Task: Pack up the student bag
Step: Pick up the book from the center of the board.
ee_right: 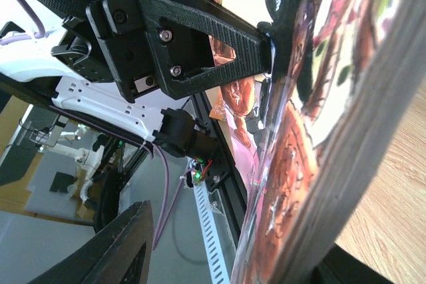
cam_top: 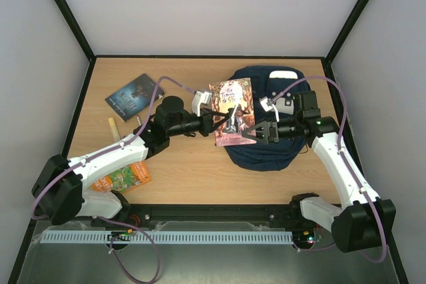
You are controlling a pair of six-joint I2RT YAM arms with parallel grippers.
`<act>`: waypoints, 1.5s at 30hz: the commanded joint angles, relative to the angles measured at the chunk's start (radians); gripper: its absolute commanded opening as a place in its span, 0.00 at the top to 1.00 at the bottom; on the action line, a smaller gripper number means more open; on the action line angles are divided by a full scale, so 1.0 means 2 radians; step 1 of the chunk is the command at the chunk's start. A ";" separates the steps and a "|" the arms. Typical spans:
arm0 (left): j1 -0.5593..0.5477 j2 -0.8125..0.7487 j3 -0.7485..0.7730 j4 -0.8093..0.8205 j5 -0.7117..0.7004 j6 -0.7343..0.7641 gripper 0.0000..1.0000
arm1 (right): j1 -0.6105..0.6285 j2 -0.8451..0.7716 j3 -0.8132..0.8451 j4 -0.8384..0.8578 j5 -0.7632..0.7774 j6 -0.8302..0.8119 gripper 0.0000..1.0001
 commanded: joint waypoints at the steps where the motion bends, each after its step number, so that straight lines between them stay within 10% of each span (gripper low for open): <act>1: 0.010 -0.003 -0.013 -0.011 -0.023 0.009 0.97 | -0.002 0.000 0.020 -0.017 -0.046 -0.002 0.54; 18: 0.005 0.001 -0.012 -0.005 -0.010 0.025 0.97 | -0.003 0.015 0.026 0.016 0.078 0.029 0.99; 22: 0.003 0.013 0.008 -0.047 -0.042 0.049 0.48 | -0.010 0.008 0.051 0.000 0.171 0.015 0.99; 25: -0.005 0.023 0.024 -0.090 -0.069 0.084 0.34 | -0.026 0.001 0.071 -0.019 0.263 0.002 0.99; 34: -0.090 0.075 0.104 -0.211 -0.170 0.197 0.29 | -0.125 -0.065 0.039 -0.034 0.424 -0.027 0.99; 45: -0.172 0.212 0.265 -0.343 -0.185 0.367 0.41 | -0.266 -0.074 -0.016 -0.005 0.348 -0.032 0.99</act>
